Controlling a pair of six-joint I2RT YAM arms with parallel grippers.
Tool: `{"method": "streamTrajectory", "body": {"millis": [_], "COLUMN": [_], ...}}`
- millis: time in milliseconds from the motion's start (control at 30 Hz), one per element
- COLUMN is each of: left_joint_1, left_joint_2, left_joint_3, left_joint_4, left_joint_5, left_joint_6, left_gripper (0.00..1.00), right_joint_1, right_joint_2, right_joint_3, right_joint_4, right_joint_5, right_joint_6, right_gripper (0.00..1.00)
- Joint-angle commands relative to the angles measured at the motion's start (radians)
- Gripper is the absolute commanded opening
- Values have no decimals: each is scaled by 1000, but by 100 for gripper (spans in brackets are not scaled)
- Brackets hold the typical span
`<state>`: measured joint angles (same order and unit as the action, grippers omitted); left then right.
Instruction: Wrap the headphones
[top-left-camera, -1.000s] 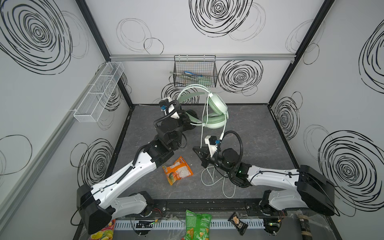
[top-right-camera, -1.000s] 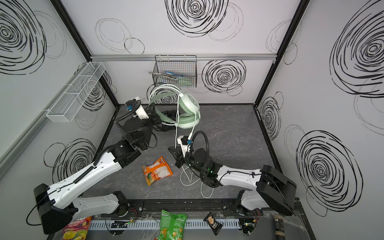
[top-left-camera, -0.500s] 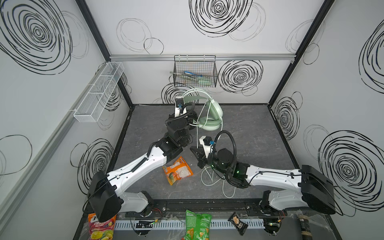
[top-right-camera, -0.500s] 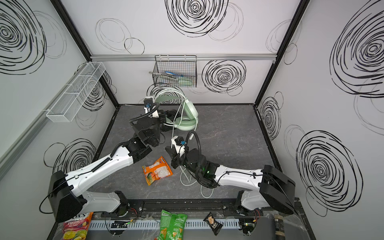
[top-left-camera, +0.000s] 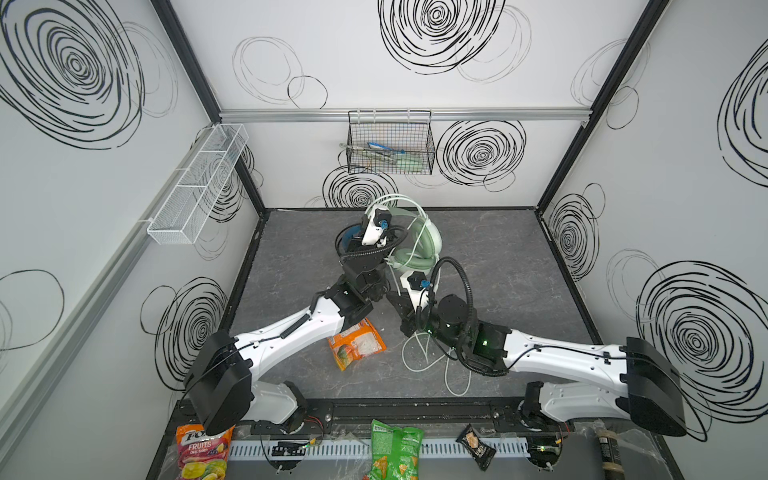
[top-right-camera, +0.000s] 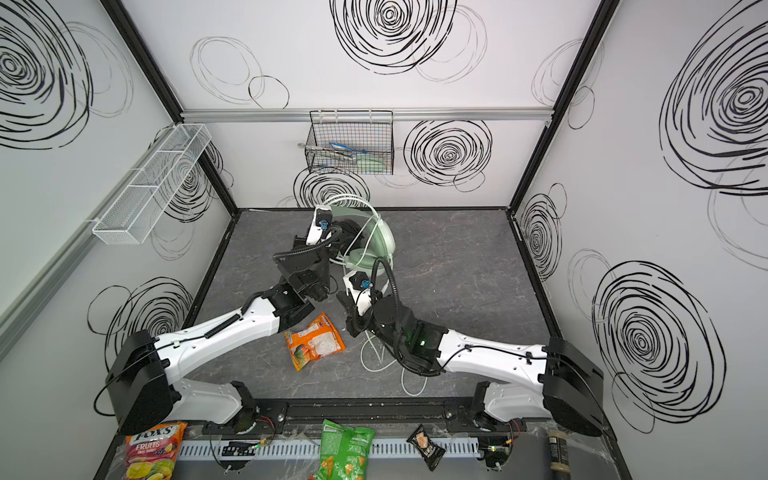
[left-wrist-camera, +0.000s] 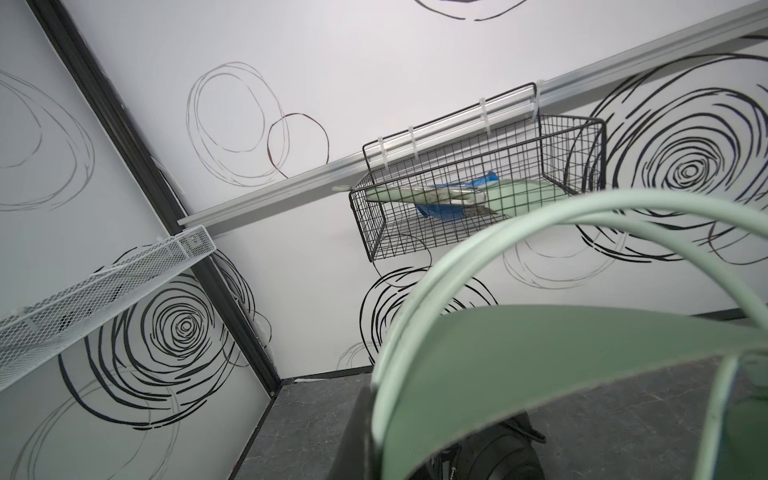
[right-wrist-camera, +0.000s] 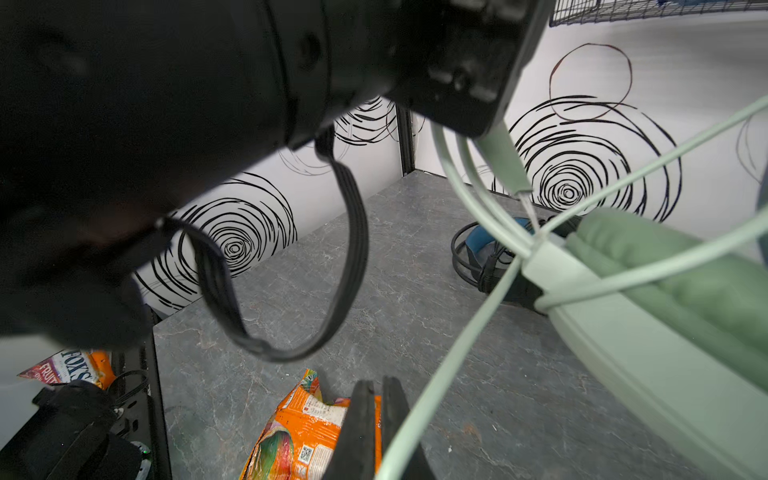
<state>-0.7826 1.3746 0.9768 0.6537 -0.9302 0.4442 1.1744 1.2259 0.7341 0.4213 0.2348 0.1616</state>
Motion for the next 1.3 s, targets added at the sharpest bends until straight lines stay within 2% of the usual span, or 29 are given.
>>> {"method": "streamTrajectory", "body": {"millis": [0,267,433,600,733,933,1100,1267], "left_joint_1": [2,-30,-60,-84,-108,-117,-108,-89], "left_joint_2": [-35,-46,-20,-3,-26,-83,-80,-71], "left_joint_3": [-14,-84,-117,-134,-148,-123,-132,-147], "left_joint_4": [165,316,505,590,522,198,112,116], "left_joint_5": [-23,-76,-96,-85,-46,37,42,11], "left_joint_6": [101,321,544,667,652,491,478,494], "left_gripper": [0,0,0,0,0,0,0,0], "right_joint_1": [29,27,28,22,11,-4,-20,-48], "right_joint_2": [-59,-109,-131,-174,-205,-223,-223,-252], "right_joint_3": [71,129,170,175,180,219,256,256], "right_joint_4": [-61,-204,-335,-427,-494,-581,-652,-699], "right_joint_5": [-30,-45,-35,-15,17,60,80,54], "right_joint_6": [-36,-32,-21,-28,-52,-128,-154,-147], "right_gripper": [0,0,0,0,0,0,0,1]}}
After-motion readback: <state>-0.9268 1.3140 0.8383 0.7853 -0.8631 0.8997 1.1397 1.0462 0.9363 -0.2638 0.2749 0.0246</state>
